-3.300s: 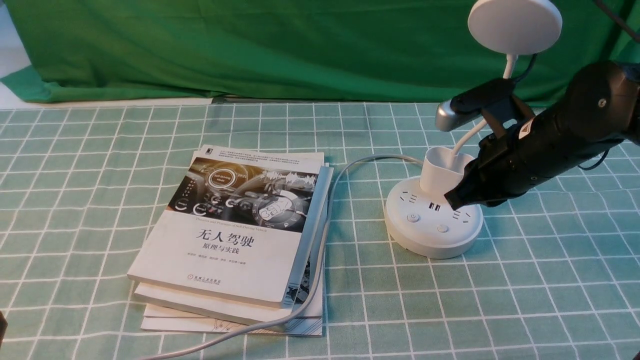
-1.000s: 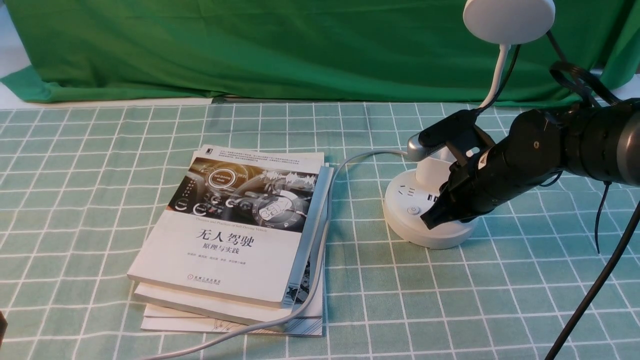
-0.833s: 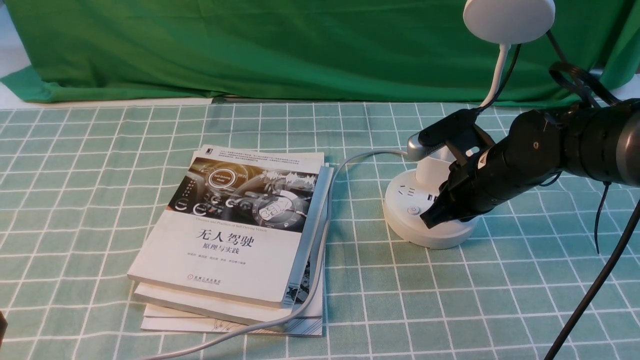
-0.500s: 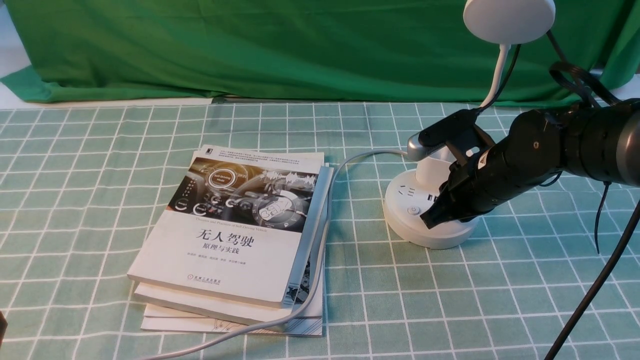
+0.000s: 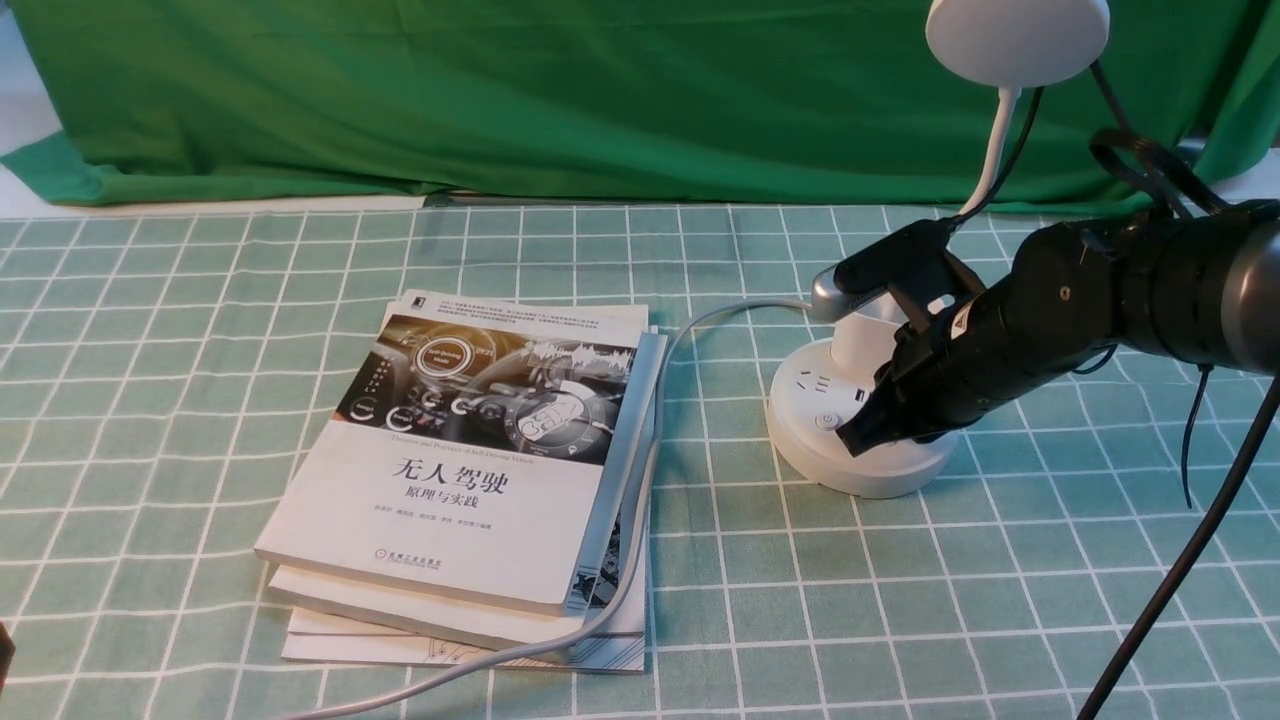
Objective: Turn on the table lamp.
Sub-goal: 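Press the button on the base of the white desk lamp with the right gripper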
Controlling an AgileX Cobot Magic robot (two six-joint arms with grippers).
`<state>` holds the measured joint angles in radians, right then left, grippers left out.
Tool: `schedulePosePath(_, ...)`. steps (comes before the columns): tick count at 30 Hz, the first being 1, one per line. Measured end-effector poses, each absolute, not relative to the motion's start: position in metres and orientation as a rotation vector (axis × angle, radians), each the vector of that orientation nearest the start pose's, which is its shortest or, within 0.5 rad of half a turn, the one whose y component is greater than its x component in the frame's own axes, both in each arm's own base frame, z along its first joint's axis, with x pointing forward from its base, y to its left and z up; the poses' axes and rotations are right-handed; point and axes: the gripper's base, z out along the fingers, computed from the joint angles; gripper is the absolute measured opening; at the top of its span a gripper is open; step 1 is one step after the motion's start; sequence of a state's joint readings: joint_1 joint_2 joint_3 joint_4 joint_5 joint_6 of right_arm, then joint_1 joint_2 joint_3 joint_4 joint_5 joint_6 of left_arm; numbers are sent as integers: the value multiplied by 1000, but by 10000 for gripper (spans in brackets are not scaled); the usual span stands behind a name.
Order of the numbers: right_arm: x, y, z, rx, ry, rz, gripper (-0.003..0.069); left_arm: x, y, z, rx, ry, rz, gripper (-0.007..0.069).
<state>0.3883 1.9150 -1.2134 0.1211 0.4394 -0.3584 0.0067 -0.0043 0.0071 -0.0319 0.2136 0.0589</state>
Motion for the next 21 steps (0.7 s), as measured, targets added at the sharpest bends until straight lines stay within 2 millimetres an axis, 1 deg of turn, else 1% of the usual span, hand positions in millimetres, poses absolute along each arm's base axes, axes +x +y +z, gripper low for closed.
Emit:
schedulePosePath(3, 362, 153, 169, -840, 2490, 115, 27, 56, 0, 192, 23, 1700, 20, 21)
schedulePosePath(9, 360, 152, 175, -829, 2472, 116, 29, 56, 0, 192, 23, 1700, 20, 21)
schedulePosePath(12, 353, 150, 188, -816, 2468, 122, 30, 56, 0, 192, 23, 1700, 20, 21)
schedulePosePath(16, 340, 144, 232, -782, 2371, 129, 30, 56, 0, 192, 23, 1700, 20, 21)
schedulePosePath(17, 339, 144, 234, -778, 2368, 130, 30, 56, 0, 192, 23, 1700, 20, 21)
schedulePosePath(18, 331, 140, 246, -758, 2342, 136, 30, 56, 0, 192, 23, 1700, 20, 21)
schedulePosePath(20, 319, 136, 256, -731, 2328, 146, 30, 56, 0, 192, 23, 1700, 20, 21)
schedulePosePath(21, 313, 133, 256, -724, 2333, 149, 30, 56, 0, 192, 23, 1700, 20, 21)
